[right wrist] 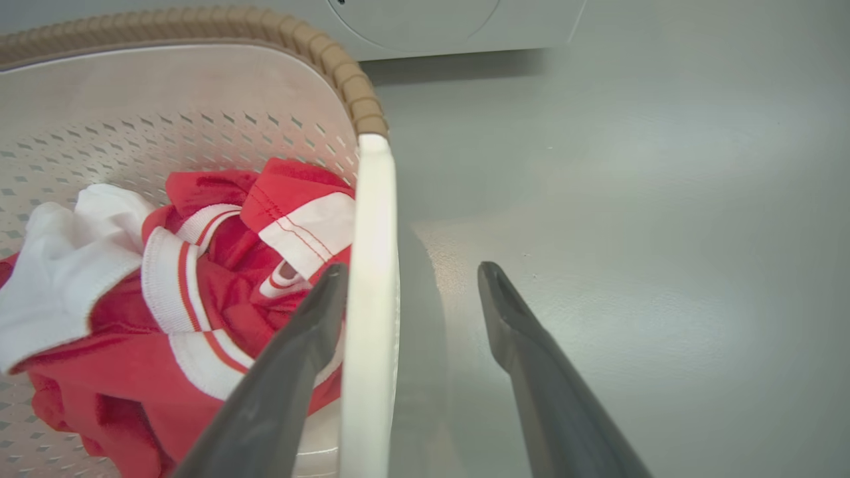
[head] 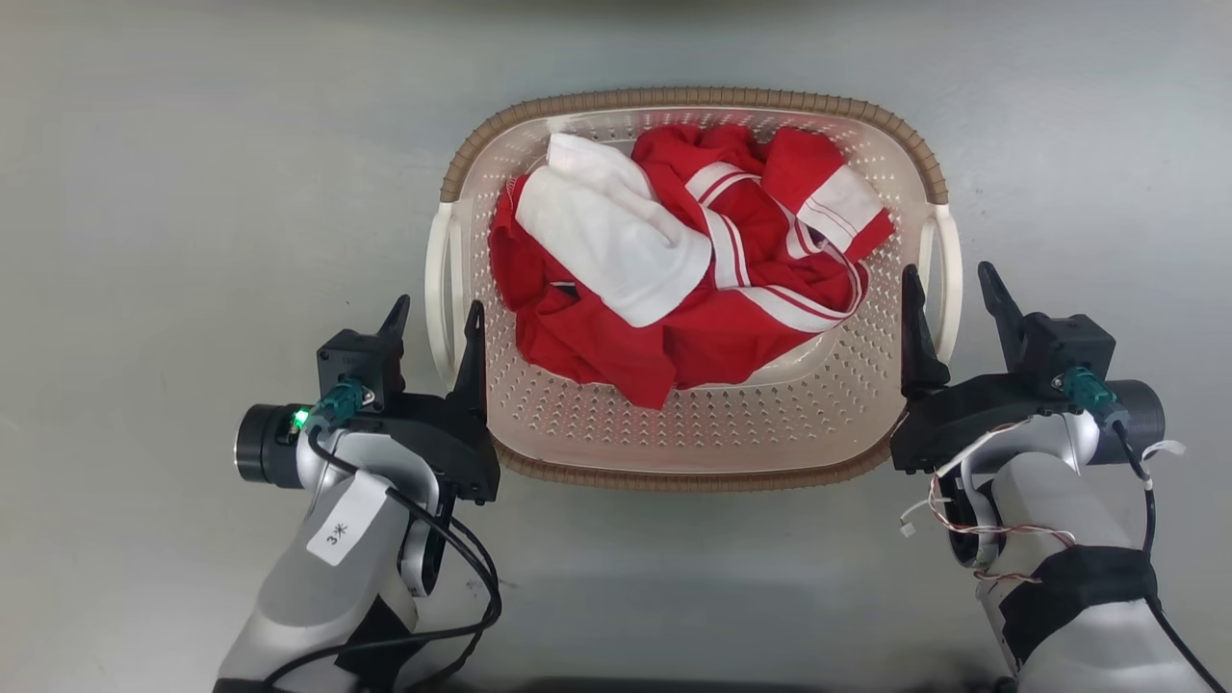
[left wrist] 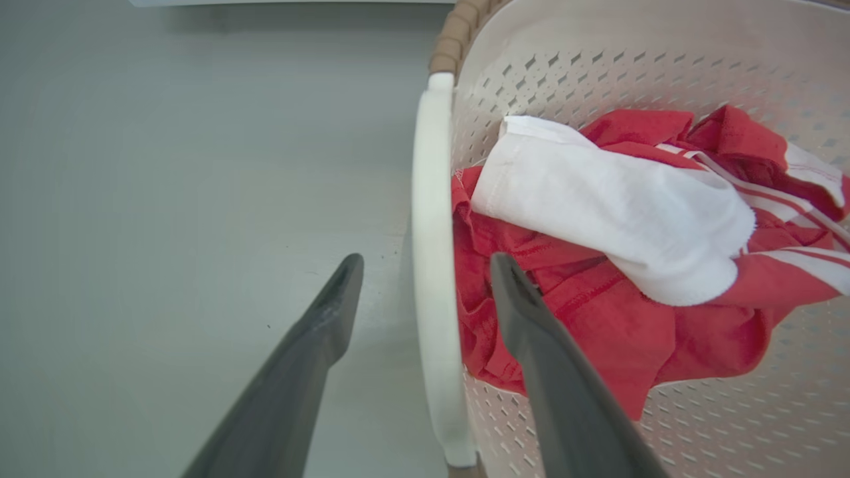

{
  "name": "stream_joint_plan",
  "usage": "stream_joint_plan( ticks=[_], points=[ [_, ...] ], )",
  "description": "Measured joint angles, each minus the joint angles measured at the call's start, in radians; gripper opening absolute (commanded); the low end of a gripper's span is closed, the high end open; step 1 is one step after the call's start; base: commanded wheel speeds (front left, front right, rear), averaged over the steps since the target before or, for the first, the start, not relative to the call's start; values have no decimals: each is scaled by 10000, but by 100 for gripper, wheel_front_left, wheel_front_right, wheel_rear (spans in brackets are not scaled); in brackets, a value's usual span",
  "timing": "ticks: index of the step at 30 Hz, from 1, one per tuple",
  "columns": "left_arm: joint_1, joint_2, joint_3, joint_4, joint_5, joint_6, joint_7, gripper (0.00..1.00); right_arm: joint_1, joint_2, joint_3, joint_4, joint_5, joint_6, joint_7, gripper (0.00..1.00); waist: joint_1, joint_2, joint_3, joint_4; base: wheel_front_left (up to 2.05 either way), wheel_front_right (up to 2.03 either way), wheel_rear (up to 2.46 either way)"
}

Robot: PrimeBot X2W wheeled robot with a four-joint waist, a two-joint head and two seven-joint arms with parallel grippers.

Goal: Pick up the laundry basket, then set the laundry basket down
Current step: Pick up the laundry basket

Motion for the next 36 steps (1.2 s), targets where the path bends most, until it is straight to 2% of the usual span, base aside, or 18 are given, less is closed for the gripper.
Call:
stream_joint_plan(
  ticks=[14,15,16,17,18,19,20,21,36],
  points=[
    [-533,-4,-474,713,-784,-4,-4,100,-692,25,238,602,107,12,0,100,-2,0,443,25,0,0,0],
    [-569,-4,-514,734,-821,-4,-4,100,-769,25,274,631,107,27,0,97,-1,0,457,29,0,0,0],
    [-636,-4,-554,763,-872,-2,-4,100,-816,25,324,652,107,29,0,81,-1,1,469,34,0,0,0],
    [-701,-6,-596,771,-909,-2,-4,96,-856,27,374,706,105,29,0,51,-1,1,478,38,0,0,0],
    [-751,-4,-662,788,-972,-2,-6,73,-894,27,408,782,105,29,0,38,-1,1,483,44,0,0,0],
    [-800,-4,-756,823,-1081,-2,-6,44,-950,27,424,880,107,29,0,24,-1,0,486,48,0,0,0],
    [-844,-8,-823,848,-1191,-2,-6,27,-983,27,431,941,107,29,0,0,-1,0,486,52,0,0,0],
    [-867,-10,-882,861,-1252,-2,-6,0,-992,27,441,991,111,29,-2,0,-1,1,482,56,0,0,0],
    [-874,-40,-1651,1438,-2069,-67,-4,0,-990,84,1080,1843,1070,-159,-2,0,-1,1,-89,158,0,0,0]
  ],
)
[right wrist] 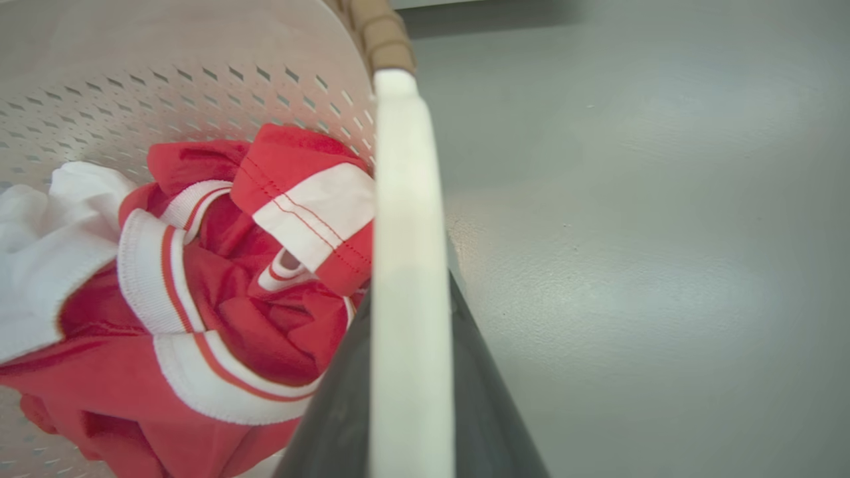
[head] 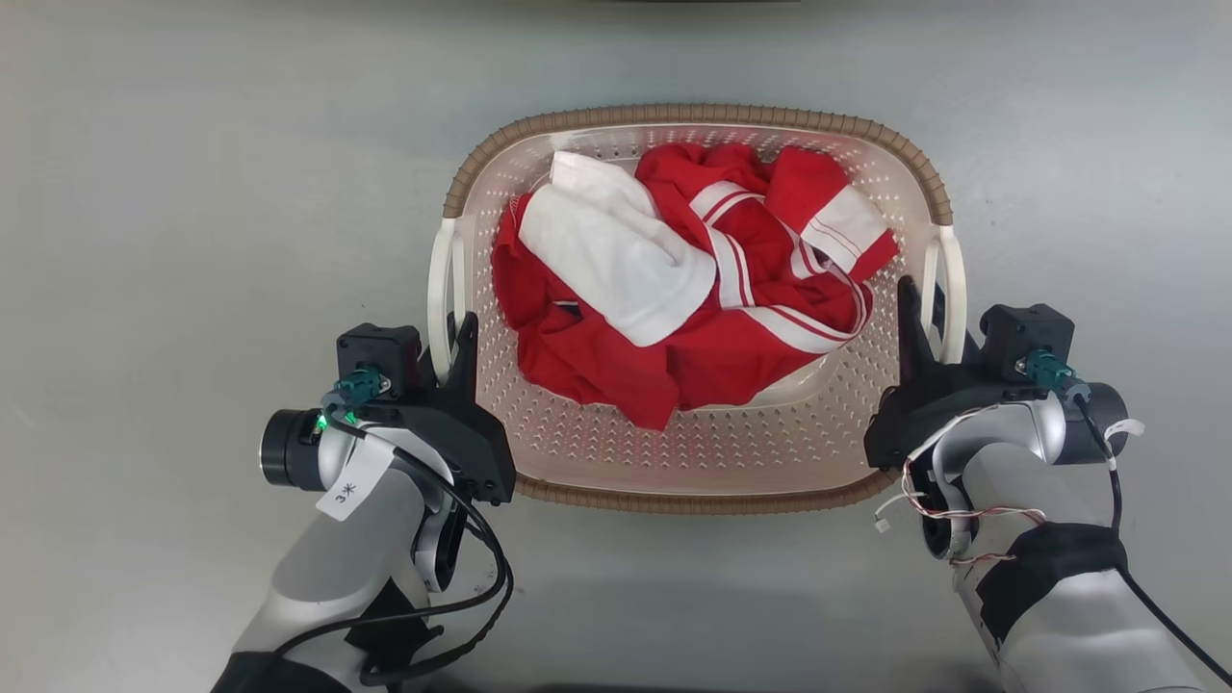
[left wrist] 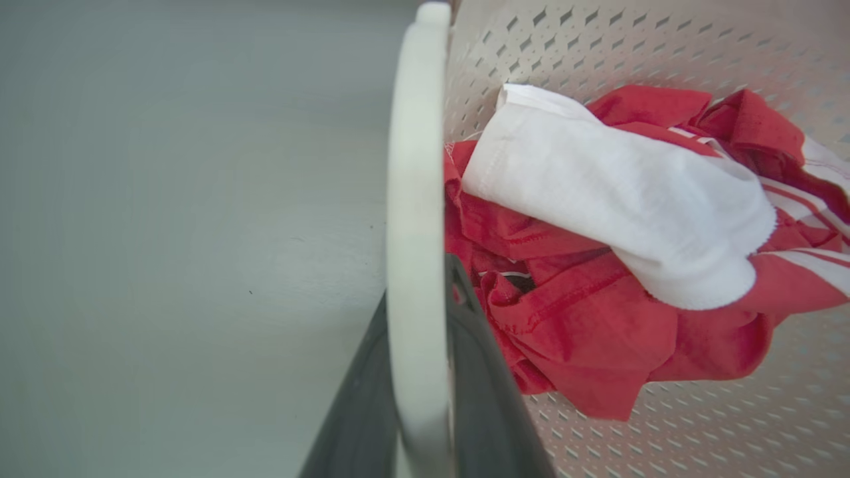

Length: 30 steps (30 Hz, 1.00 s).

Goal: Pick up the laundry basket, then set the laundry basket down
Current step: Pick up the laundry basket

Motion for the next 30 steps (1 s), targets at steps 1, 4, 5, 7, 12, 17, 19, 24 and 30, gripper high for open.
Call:
stream_joint_plan(
  ticks=[1,4,5,7,12,17,19,24,30],
  points=[
    [2,0,-31,21,-36,0,0,0,1,0,50,50,81,-2,2,0,0,0,-62,4,0,0,0],
    [35,4,-119,77,-203,4,0,0,7,-6,217,134,247,-79,2,0,0,0,-271,11,0,0,0],
    [42,8,-150,98,-347,6,0,0,9,-8,280,157,318,-82,2,0,0,0,-348,11,0,0,0],
    [60,15,-211,130,-487,69,0,0,11,-10,430,199,451,-92,2,0,0,0,-514,8,0,0,0],
    [265,35,-458,253,-658,113,-2,0,35,-40,855,393,901,-176,2,0,0,0,-985,-23,0,0,0],
    [457,38,-635,414,-947,165,-2,0,71,-44,1312,583,1325,-251,2,0,0,0,-1532,-67,0,0,0],
    [515,40,-725,520,-1080,167,-2,0,150,-44,1496,729,1459,-253,2,0,0,0,-1769,-84,0,0,0],
    [1066,33,-901,754,-1292,165,12,0,646,-25,2094,1045,1847,-267,21,0,0,0,-2409,-125,0,0,0],
    [1546,33,-1193,1045,-1691,151,332,0,1268,-13,2815,1174,2462,-347,357,0,-1,0,-3245,-180,0,0,0]
  ],
)
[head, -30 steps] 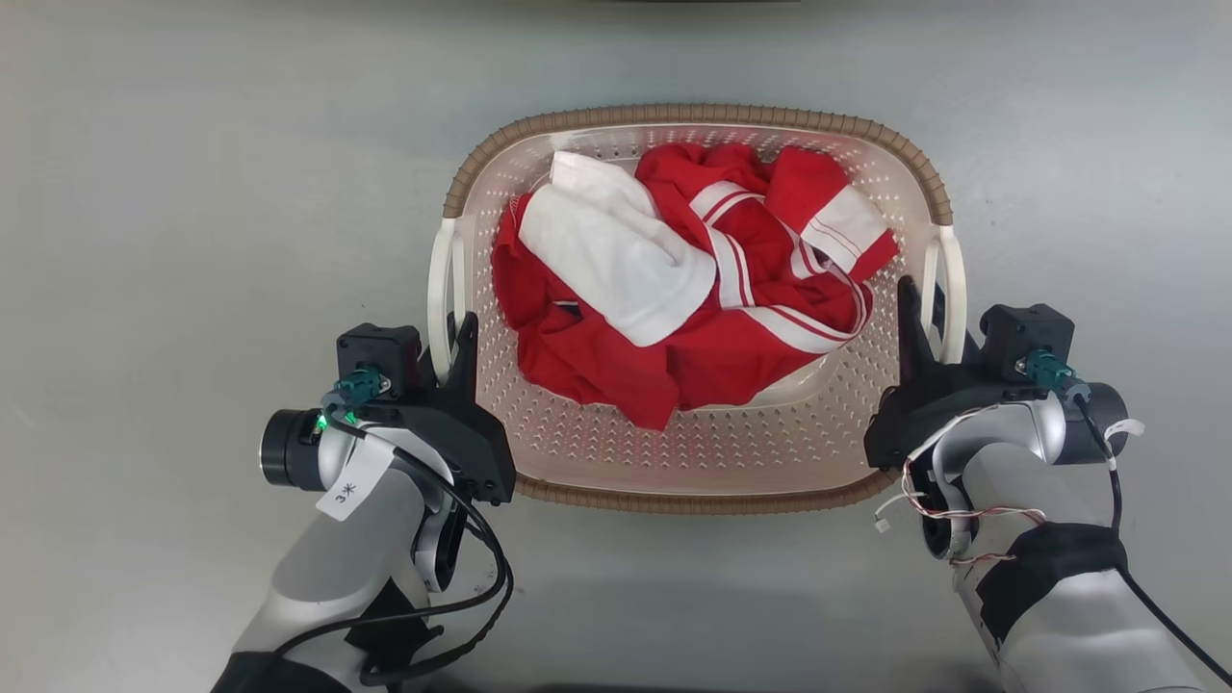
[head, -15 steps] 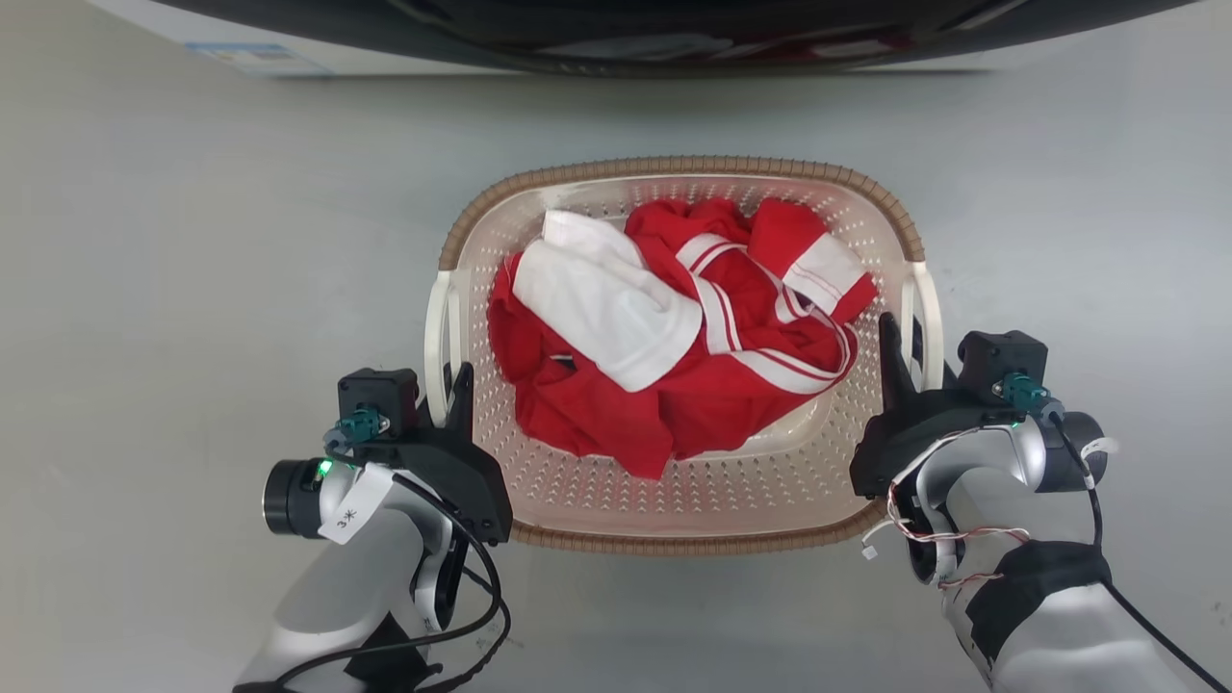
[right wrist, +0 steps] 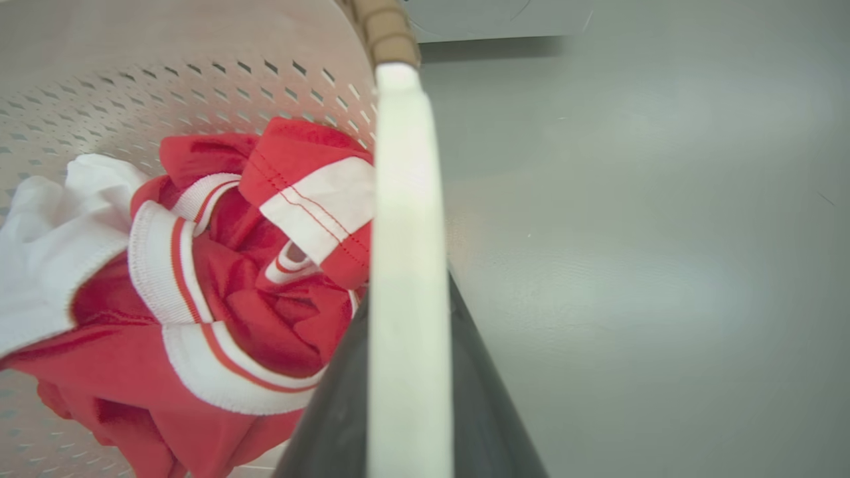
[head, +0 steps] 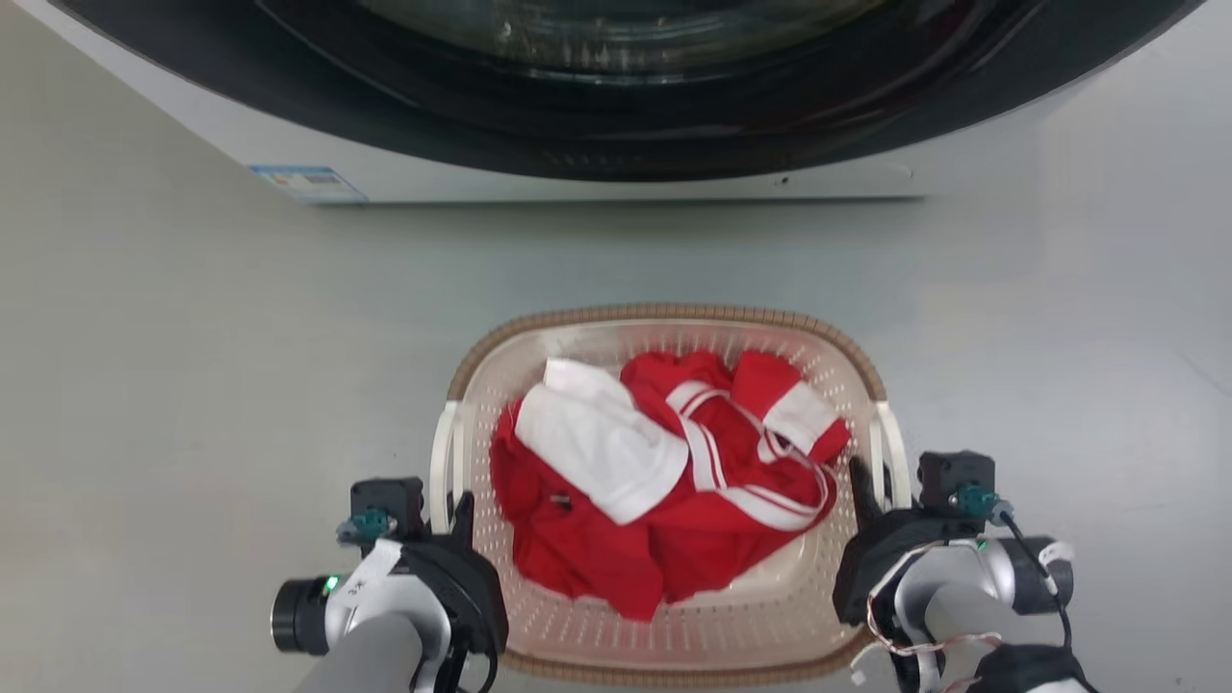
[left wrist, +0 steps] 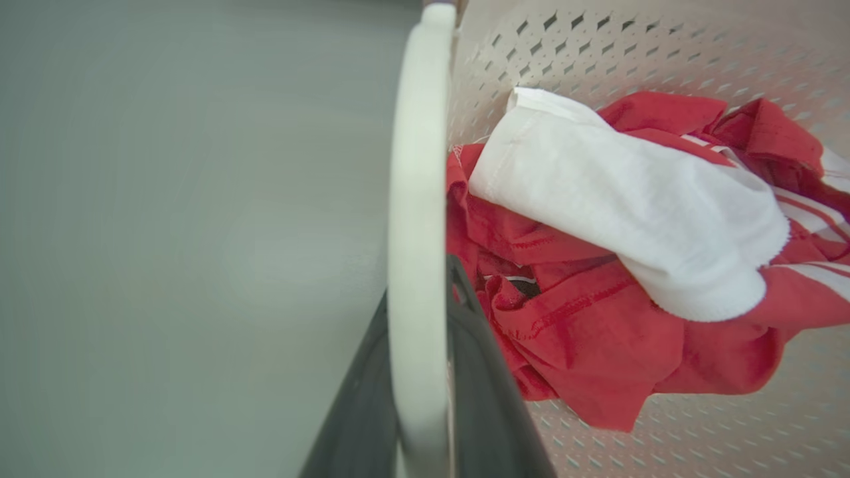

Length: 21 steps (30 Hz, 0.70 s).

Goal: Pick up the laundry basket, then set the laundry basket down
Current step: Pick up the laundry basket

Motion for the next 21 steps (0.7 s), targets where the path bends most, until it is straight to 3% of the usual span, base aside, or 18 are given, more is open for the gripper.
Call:
stream_joint_plan(
  ticks=[21],
  points=[
    [2018,27,-654,742,-813,-284,1168,0,1894,12,1969,-15,2130,-196,1546,0,0,-1,-3055,-318,0,0,0]
  ],
)
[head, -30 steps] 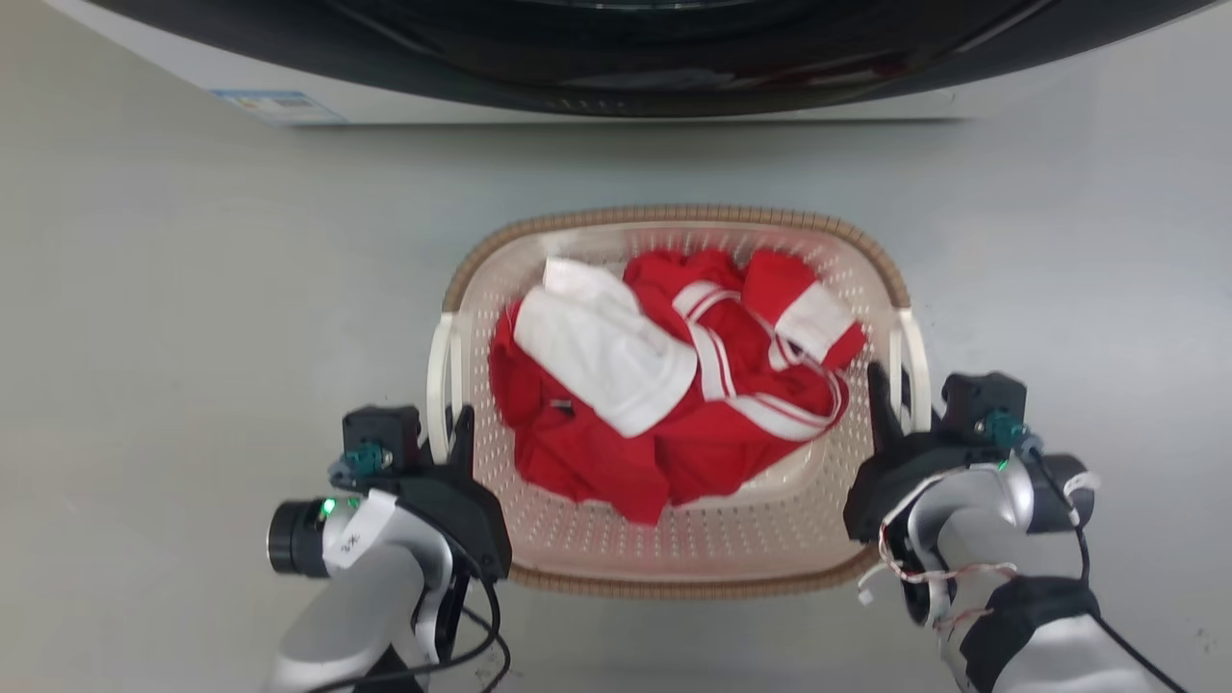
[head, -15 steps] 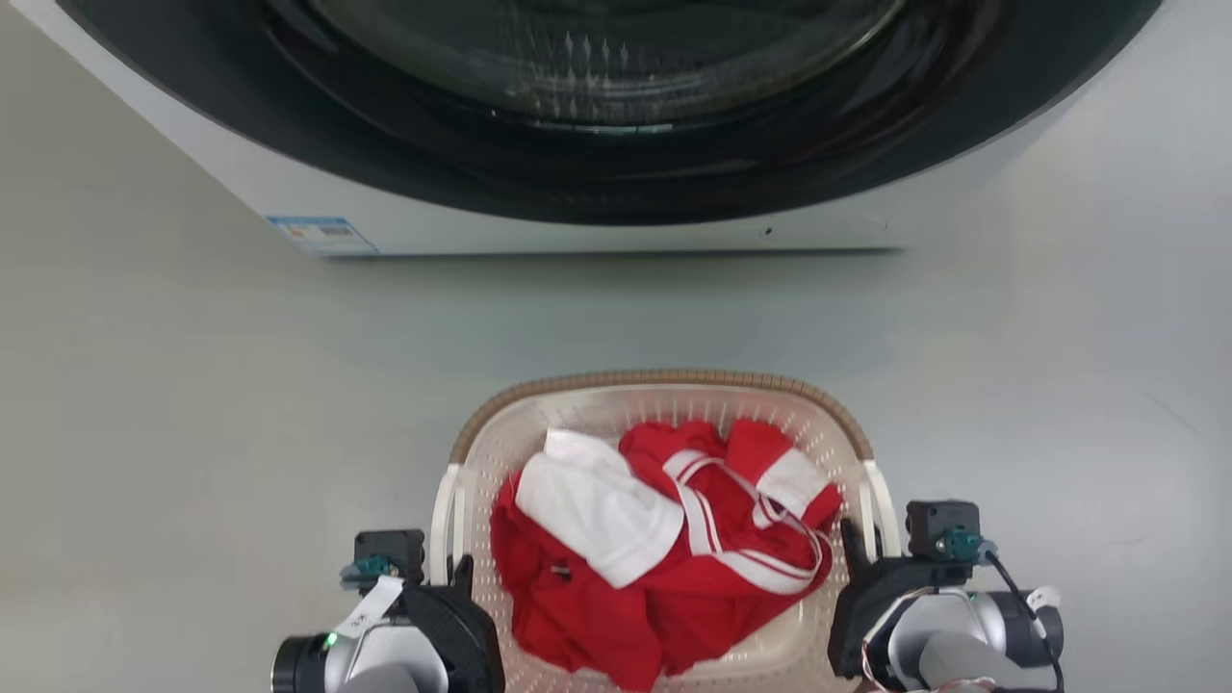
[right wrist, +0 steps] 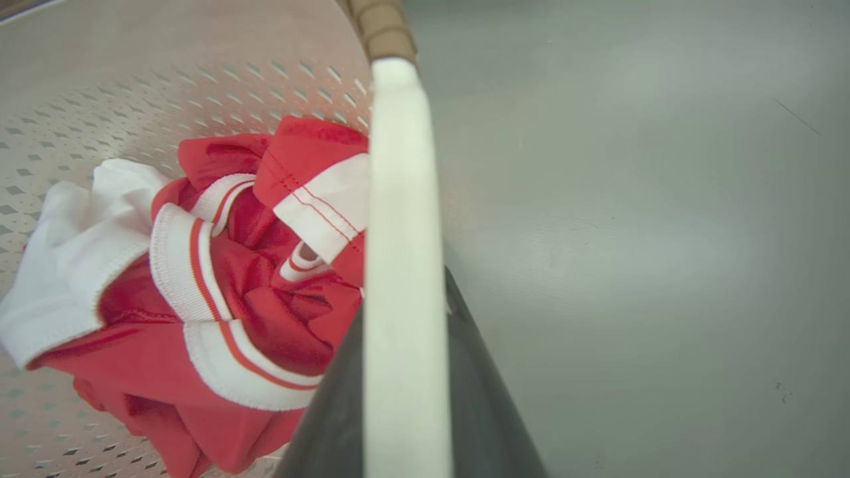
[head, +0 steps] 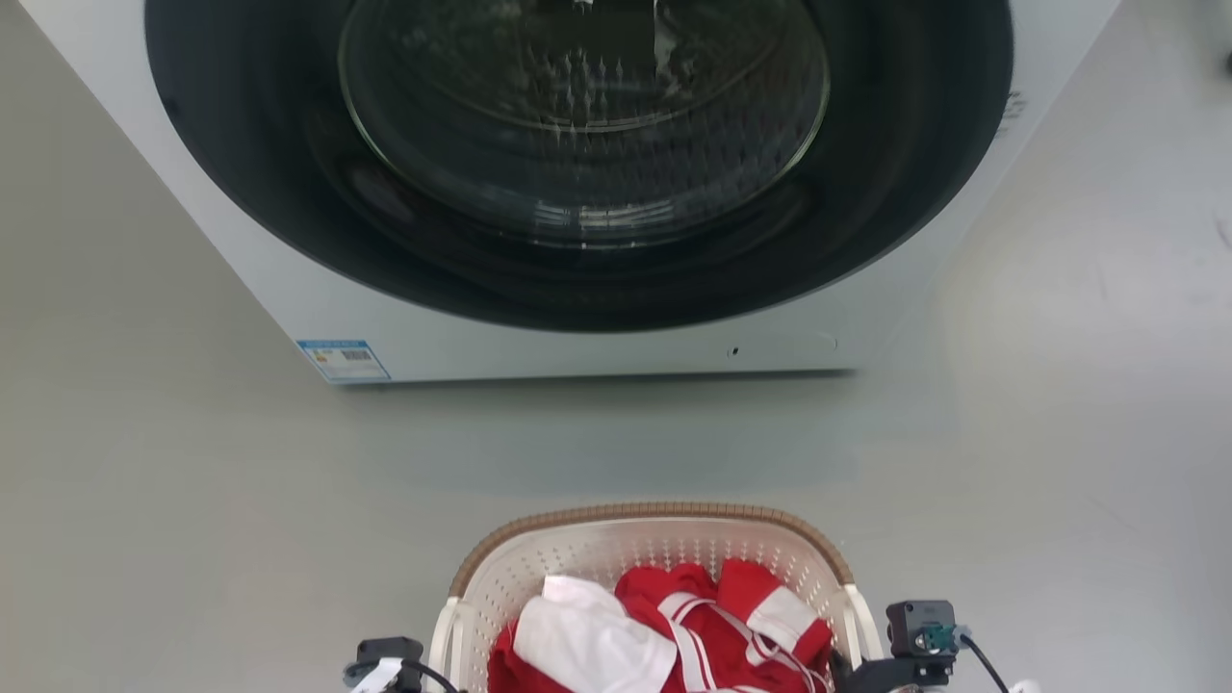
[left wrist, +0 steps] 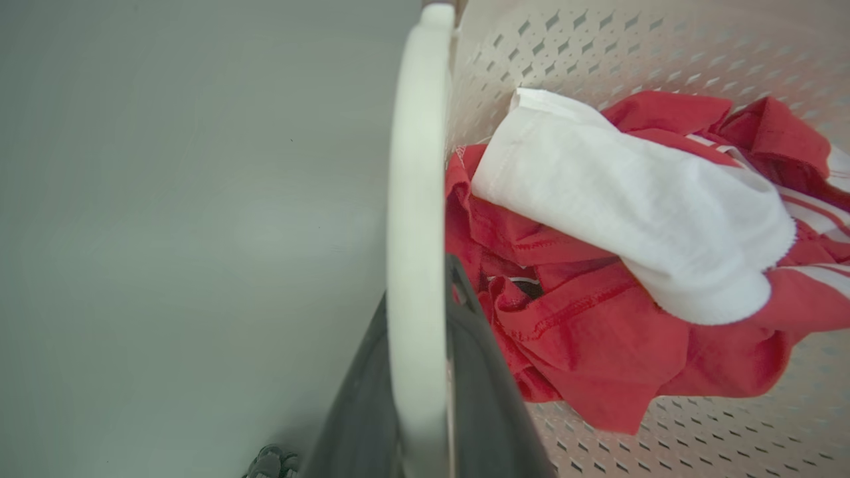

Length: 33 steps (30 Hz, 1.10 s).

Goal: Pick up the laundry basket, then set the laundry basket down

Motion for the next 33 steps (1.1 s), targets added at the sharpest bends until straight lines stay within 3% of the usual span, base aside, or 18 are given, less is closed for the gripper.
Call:
stream_joint_plan(
  ticks=[18,33],
  points=[
    [971,52,-410,184,-430,-59,474,0,848,0,1085,61,1122,-75,711,0,1,0,-2095,-221,0,0,0],
    [973,54,-594,178,-594,-52,731,0,772,2,1496,311,1722,-77,878,0,2,0,-2316,-277,0,0,0]
  ],
)
